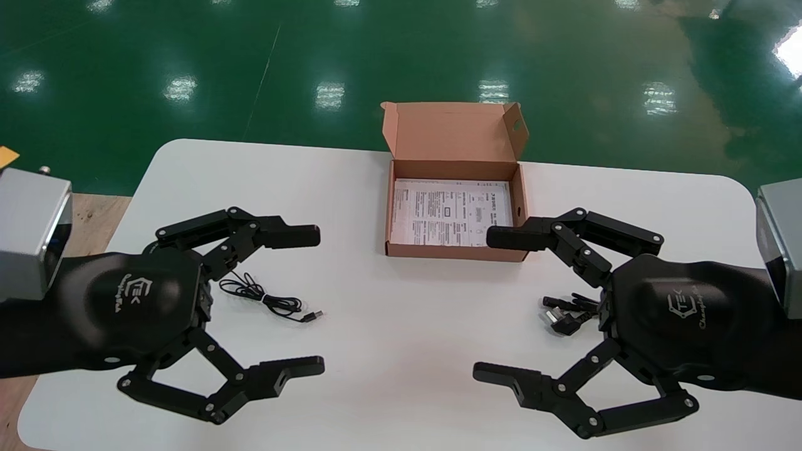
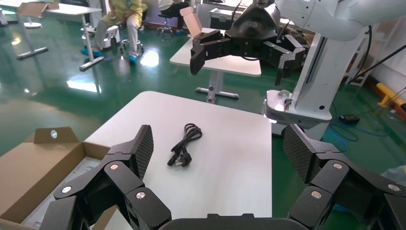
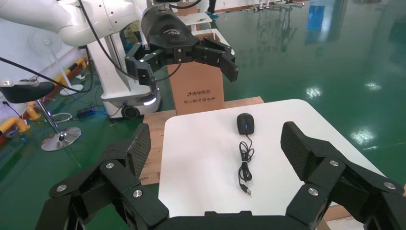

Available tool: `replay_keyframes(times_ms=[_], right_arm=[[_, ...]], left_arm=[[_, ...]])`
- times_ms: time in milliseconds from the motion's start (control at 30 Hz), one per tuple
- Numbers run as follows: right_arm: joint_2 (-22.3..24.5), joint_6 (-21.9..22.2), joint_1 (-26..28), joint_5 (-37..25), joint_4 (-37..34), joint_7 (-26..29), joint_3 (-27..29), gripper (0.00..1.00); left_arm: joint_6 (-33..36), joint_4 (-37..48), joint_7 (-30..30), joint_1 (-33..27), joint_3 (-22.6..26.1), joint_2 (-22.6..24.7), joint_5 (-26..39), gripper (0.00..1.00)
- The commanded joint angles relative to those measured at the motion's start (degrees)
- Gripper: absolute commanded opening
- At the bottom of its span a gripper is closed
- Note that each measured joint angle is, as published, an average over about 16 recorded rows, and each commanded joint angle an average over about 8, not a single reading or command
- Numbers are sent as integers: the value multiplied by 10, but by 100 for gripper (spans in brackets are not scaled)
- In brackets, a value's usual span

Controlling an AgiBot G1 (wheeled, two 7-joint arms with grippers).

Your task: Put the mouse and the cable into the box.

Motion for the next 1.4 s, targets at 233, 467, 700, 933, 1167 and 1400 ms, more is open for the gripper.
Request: replay_keyframes(times_ms=[233, 467, 700, 933, 1167, 1400], right_arm=[[0, 0, 0, 0, 0, 0, 0, 100], [0, 0, 0, 0, 0, 0, 0, 100], [0, 0, 0, 0, 0, 0, 0, 100], [0, 0, 0, 0, 0, 0, 0, 100], [0, 0, 0, 0, 0, 0, 0, 100], [0, 0, 0, 0, 0, 0, 0, 100]], left_arm=[[0, 0, 0, 0, 0, 0, 0, 100], [0, 0, 0, 0, 0, 0, 0, 100], [0, 0, 0, 0, 0, 0, 0, 100], [0, 0, 0, 0, 0, 0, 0, 100], [0, 0, 0, 0, 0, 0, 0, 100], [0, 0, 0, 0, 0, 0, 0, 100]])
